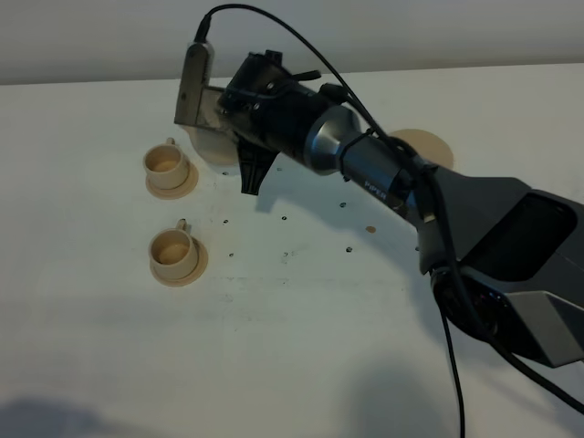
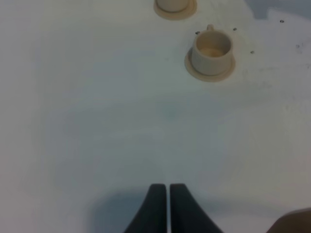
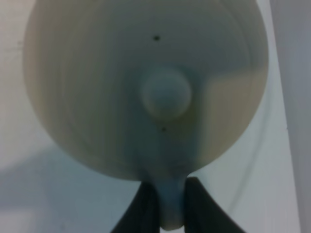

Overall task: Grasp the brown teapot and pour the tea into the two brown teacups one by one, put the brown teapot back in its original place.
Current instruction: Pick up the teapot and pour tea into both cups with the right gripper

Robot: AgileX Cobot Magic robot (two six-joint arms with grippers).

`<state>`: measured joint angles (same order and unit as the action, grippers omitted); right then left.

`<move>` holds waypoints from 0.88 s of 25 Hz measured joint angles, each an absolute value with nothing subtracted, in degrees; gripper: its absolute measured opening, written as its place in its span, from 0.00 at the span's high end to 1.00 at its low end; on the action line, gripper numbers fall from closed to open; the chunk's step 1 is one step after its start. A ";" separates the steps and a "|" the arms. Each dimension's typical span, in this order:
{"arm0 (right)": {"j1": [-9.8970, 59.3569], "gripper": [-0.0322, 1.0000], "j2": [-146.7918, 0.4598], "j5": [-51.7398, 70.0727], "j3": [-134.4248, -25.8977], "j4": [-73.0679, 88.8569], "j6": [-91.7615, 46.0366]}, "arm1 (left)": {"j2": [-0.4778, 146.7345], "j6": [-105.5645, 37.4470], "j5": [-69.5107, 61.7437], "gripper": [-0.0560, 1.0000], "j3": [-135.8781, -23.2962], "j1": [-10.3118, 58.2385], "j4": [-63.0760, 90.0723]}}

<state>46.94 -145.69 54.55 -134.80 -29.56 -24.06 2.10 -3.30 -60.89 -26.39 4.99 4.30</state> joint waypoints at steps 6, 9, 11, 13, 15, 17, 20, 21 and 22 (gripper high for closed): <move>47.96 0.86 -146.20 53.35 -134.80 -36.61 -23.55 | 2.10 -3.30 -60.89 0.96 -26.39 4.99 4.30; 48.46 0.86 -147.64 53.21 -134.80 -41.86 -21.88 | 2.10 -3.30 -60.89 0.96 -26.39 4.99 4.30; 49.20 0.86 -148.67 53.21 -134.80 -45.47 -20.36 | 2.10 -3.30 -60.89 0.96 -26.39 4.99 4.30; 49.77 0.86 -149.46 53.10 -134.80 -48.25 -18.90 | 2.10 -3.30 -60.89 0.96 -26.39 4.99 4.30; 50.26 0.86 -149.65 52.98 -134.80 -49.87 -17.65 | 2.10 -3.30 -60.89 0.96 -26.39 4.99 4.30; 50.61 0.86 -149.65 52.92 -134.80 -51.74 -17.31 | 2.10 -3.30 -60.89 0.96 -26.39 4.99 4.30; 51.13 0.86 -149.65 52.85 -134.80 -55.04 -17.09 | 2.10 -3.30 -60.89 0.96 -26.39 4.99 4.30; 51.28 0.86 -149.65 52.82 -134.80 -55.76 -17.05 | 2.10 -3.30 -60.89 0.96 -26.39 4.99 4.30; 51.46 0.86 -149.65 52.82 -134.80 -56.25 -16.93 | 2.10 -3.30 -60.89 0.96 -26.39 4.99 4.30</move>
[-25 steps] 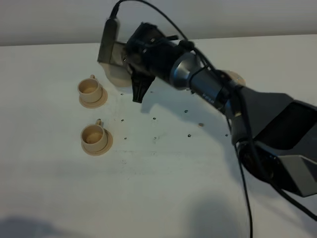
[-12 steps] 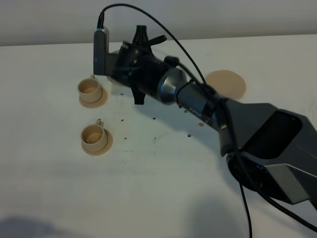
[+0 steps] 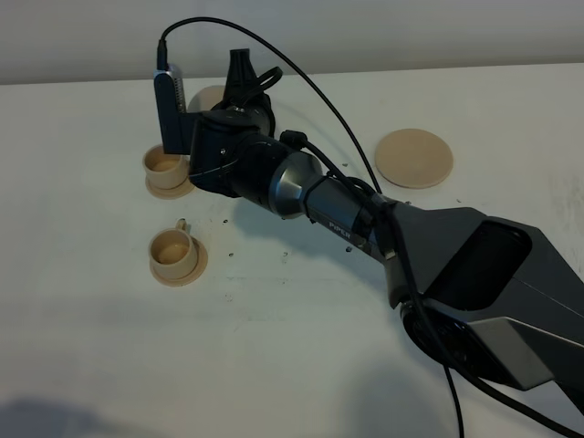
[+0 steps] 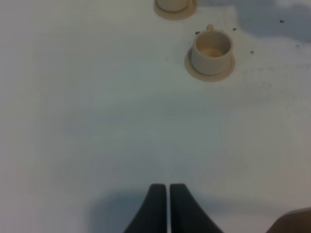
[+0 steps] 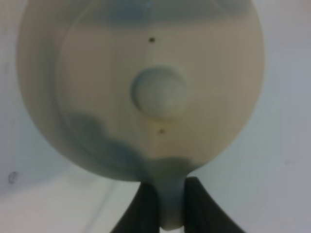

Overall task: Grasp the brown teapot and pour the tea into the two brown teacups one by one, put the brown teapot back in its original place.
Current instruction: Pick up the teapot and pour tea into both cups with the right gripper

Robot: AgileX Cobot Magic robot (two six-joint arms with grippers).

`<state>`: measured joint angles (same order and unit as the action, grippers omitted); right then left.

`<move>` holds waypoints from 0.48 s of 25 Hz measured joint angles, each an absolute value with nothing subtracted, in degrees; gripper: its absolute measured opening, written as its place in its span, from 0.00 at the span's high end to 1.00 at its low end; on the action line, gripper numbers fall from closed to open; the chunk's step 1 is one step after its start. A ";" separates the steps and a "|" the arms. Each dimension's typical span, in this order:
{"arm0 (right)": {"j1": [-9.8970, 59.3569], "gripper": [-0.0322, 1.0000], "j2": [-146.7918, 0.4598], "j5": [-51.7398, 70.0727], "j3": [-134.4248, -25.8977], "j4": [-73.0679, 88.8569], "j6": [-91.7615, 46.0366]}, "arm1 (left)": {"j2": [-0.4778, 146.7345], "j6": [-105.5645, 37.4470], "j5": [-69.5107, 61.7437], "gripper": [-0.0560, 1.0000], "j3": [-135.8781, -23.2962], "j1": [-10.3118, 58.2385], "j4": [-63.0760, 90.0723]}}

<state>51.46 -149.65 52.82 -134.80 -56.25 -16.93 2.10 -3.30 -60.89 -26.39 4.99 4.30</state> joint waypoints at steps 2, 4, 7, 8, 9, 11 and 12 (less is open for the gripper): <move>51.81 0.86 -149.65 52.78 -134.80 -57.81 -16.68 | 2.10 -3.30 -60.89 0.96 -26.39 4.99 4.30; 52.15 0.86 -149.65 52.61 -134.80 -59.28 -16.47 | 2.10 -3.30 -60.89 0.96 -26.39 4.99 4.30; 52.60 0.86 -149.65 52.30 -134.80 -61.04 -16.35 | 2.10 -3.30 -60.89 0.96 -26.39 4.99 4.30; 52.72 0.86 -149.65 52.18 -134.80 -61.48 -16.30 | 2.10 -3.30 -60.89 0.96 -26.39 4.99 4.30; 52.84 0.86 -149.65 51.99 -134.80 -61.74 -16.30 | 2.10 -3.30 -60.89 0.96 -26.39 4.99 4.30; 53.05 0.86 -149.65 51.55 -134.80 -62.08 -16.30 | 2.10 -3.30 -60.89 0.96 -26.39 4.99 4.30; 53.11 0.86 -149.65 51.32 -134.80 -62.30 -16.30 | 2.10 -3.30 -60.89 0.96 -26.39 4.99 4.30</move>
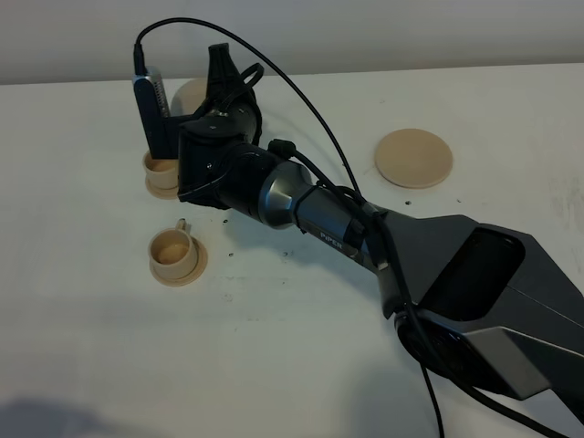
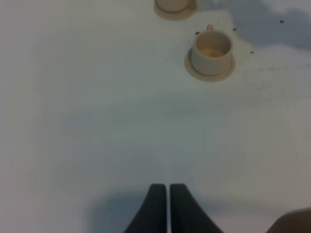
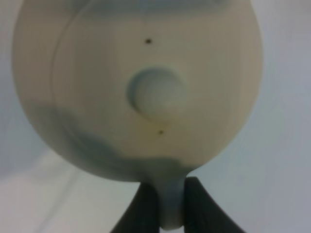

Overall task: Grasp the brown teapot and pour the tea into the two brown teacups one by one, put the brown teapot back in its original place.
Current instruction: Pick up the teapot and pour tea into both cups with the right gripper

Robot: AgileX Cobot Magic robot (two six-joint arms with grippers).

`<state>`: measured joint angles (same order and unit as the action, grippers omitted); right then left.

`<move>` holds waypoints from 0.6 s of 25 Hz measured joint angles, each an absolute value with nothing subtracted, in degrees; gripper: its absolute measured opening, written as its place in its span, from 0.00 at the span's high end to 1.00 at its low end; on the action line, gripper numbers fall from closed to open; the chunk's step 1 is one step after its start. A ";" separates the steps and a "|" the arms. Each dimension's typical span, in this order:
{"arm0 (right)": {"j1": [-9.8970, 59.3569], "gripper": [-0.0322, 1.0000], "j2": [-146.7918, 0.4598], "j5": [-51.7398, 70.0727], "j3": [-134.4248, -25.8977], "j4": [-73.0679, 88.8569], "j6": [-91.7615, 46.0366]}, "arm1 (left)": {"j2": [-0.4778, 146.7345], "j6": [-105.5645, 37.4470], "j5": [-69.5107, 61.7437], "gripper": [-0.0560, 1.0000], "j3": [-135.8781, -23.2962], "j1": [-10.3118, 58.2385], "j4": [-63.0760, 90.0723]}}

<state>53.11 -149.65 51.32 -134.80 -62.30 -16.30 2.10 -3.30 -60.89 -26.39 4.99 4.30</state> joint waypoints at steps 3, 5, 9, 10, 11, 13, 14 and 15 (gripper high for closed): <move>53.22 0.86 -149.81 51.07 -134.80 -64.16 -16.30 | 2.10 -3.30 -60.89 0.96 -26.39 4.99 4.30; 53.35 0.86 -150.27 51.07 -134.80 -65.20 -16.30 | 2.10 -3.30 -60.89 0.96 -26.39 4.99 4.30; 53.40 0.86 -151.63 51.07 -134.80 -65.69 -15.44 | 2.10 -3.30 -60.89 0.96 -26.39 4.99 4.30; 53.40 0.86 -151.89 51.07 -134.80 -65.85 -15.09 | 2.10 -3.30 -60.89 0.96 -26.39 4.99 4.30; 53.40 0.86 -152.06 51.07 -134.80 -66.59 -14.83 | 2.10 -3.30 -60.89 0.96 -26.39 4.99 4.30; 53.40 0.86 -152.41 51.07 -134.80 -68.32 -14.25 | 2.10 -3.30 -60.89 0.96 -26.39 4.99 4.30; 53.40 0.86 -152.53 51.07 -134.80 -69.50 -13.89 | 2.10 -3.30 -60.89 0.96 -26.39 4.99 4.30; 53.40 0.86 -152.64 51.07 -134.80 -70.32 -13.65 | 2.10 -3.30 -60.89 0.96 -26.39 4.99 4.30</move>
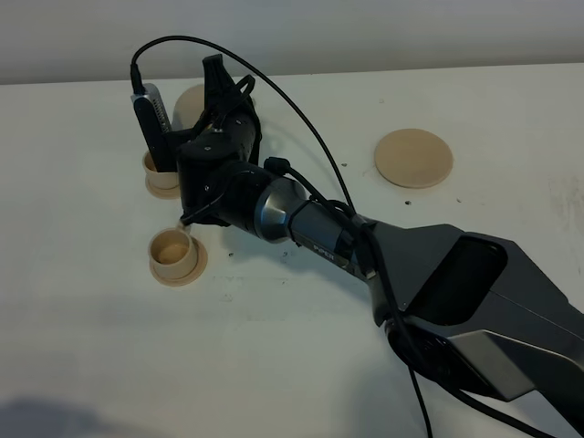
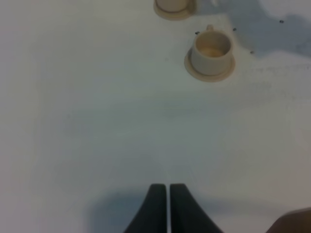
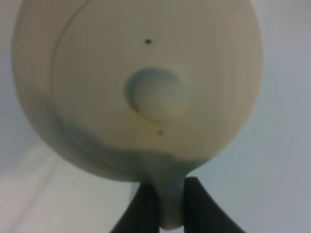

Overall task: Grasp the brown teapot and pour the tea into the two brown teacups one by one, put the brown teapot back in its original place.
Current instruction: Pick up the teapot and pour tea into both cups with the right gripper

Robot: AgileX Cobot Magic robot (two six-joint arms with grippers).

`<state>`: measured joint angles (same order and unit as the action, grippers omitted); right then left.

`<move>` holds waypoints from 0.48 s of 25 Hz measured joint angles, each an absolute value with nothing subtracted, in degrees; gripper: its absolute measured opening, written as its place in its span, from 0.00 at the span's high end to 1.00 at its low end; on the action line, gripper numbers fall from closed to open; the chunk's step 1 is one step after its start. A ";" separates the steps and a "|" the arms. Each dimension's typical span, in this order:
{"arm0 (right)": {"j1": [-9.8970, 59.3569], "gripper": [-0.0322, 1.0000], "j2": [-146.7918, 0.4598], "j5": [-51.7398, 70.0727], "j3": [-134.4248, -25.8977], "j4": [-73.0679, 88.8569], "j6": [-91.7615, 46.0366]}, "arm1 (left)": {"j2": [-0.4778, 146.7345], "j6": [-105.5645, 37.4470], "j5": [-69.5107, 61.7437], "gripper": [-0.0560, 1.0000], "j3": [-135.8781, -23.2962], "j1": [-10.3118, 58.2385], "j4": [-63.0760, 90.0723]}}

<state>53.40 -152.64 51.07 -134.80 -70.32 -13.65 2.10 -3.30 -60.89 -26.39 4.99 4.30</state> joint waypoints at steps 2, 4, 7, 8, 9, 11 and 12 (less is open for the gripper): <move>53.40 0.86 -153.11 51.07 -134.80 -71.82 -12.74 | 2.10 -3.30 -60.89 0.96 -26.39 4.99 4.30; 53.40 0.86 -153.45 51.07 -134.80 -72.76 -12.29 | 2.10 -3.30 -60.89 0.96 -26.39 4.99 4.30; 53.40 0.86 -153.69 50.99 -134.80 -73.87 -12.24 | 2.10 -3.30 -60.89 0.96 -26.39 4.99 4.30; 53.40 0.86 -153.69 50.97 -134.80 -74.62 -12.18 | 2.10 -3.30 -60.89 0.96 -26.39 4.99 4.30; 53.40 0.86 -153.69 50.97 -134.80 -75.17 -12.18 | 2.10 -3.30 -60.89 0.96 -26.39 4.99 4.30; 53.40 0.86 -153.69 50.91 -134.80 -76.25 -12.00 | 2.10 -3.30 -60.89 0.96 -26.39 4.99 4.30; 53.40 0.86 -153.69 50.86 -134.80 -76.25 -12.00 | 2.10 -3.30 -60.89 0.96 -26.39 4.99 4.30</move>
<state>53.40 -153.69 50.86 -134.80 -76.25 -12.00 2.10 -3.30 -60.89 -26.39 4.99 4.30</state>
